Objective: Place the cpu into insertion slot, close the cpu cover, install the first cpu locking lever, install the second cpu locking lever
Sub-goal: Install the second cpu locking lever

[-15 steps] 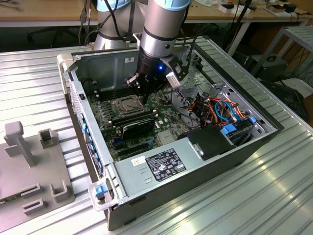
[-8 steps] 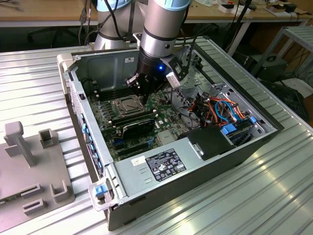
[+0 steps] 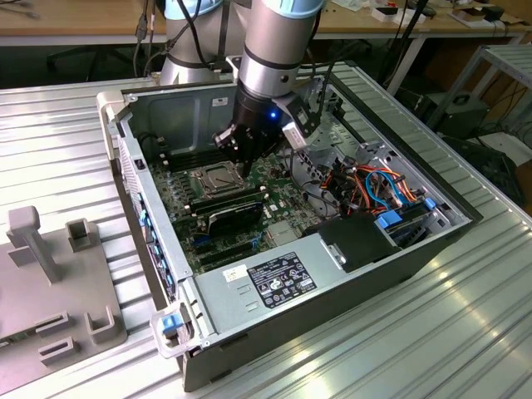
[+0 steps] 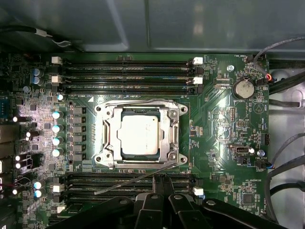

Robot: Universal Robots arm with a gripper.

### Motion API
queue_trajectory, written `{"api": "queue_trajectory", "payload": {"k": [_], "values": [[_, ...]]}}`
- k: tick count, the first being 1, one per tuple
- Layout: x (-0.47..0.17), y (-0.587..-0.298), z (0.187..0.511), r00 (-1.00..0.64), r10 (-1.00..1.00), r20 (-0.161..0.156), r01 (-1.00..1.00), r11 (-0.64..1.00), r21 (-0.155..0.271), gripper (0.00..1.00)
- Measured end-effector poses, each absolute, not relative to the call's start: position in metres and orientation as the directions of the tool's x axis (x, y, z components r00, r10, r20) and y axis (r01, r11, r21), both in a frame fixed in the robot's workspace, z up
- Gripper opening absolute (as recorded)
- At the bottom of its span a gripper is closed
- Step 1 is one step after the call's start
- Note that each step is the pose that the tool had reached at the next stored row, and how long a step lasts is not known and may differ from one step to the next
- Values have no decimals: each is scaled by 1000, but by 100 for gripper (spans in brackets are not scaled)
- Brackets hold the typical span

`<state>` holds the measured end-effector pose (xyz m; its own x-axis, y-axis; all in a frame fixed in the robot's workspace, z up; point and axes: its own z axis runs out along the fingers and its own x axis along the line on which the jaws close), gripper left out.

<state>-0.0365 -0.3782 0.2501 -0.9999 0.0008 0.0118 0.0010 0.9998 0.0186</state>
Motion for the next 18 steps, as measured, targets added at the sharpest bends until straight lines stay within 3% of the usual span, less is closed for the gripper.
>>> {"api": "queue_trajectory", "payload": {"k": [18], "values": [[-68, -375, 231, -1000, -14, 12, -14, 1000, 19, 11]]}}
